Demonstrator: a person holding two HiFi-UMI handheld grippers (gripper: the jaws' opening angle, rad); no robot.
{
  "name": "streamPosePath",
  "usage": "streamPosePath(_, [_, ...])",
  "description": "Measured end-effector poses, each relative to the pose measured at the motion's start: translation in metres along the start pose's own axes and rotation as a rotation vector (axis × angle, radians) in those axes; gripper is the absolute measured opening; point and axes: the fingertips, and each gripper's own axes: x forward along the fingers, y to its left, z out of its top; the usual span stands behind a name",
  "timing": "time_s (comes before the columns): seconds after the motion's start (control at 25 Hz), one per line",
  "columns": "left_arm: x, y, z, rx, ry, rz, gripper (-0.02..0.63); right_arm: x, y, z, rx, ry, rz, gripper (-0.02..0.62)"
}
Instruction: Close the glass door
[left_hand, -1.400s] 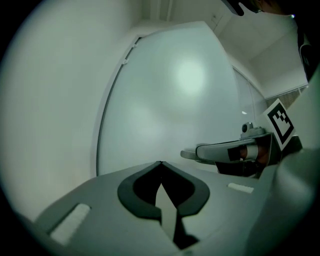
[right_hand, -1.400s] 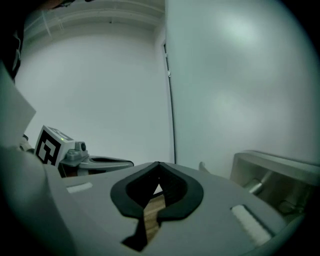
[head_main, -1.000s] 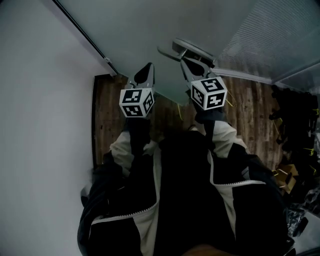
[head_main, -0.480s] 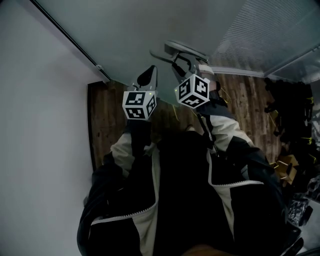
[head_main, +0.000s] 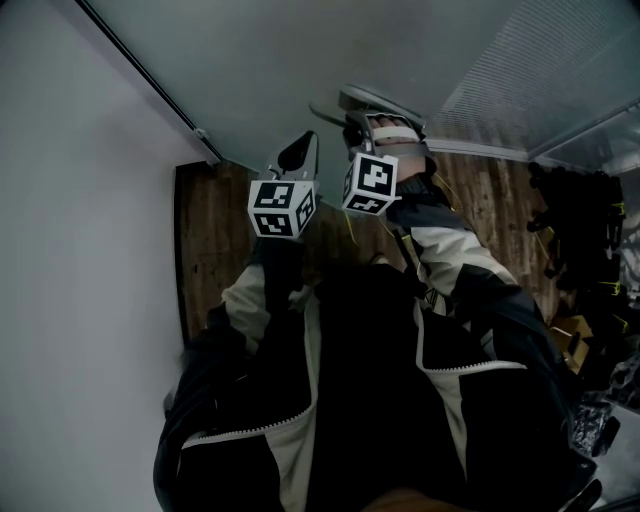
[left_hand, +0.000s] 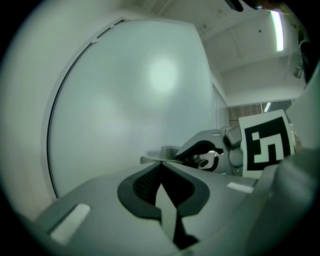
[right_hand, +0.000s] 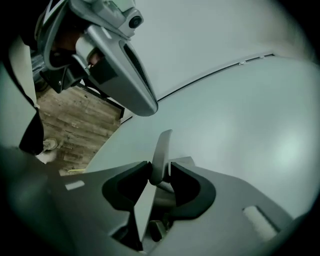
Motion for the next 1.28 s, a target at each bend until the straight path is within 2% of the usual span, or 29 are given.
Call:
streamPosePath(0.52, [0.011,0.011,0.003,-0.015,-0.015,-0.005,0.003,0.027,-0.015,-0.021,-0.032,0.041,-0.017,0.149])
streamPosePath(0.72, [0.028,0.010,0.006,-0.016,-0.012,-0.013,0.005,0.045,-0.033,-0.041,-0.066,0.053,-0.059,0.147])
streamPosePath(1.04, [0.083,0.009,0.016,-0.011,-0.003,0.002,0.005,0.084,-0.068,-0.080,-0.086,0.036,-0.073,0.146])
streamPosePath(1.28, [0.141,0.013,0.035,-0.009,-0.021,0.047,0.005,0.121,-0.099,-0.110,-0.134,0.007,-0.081,0.145])
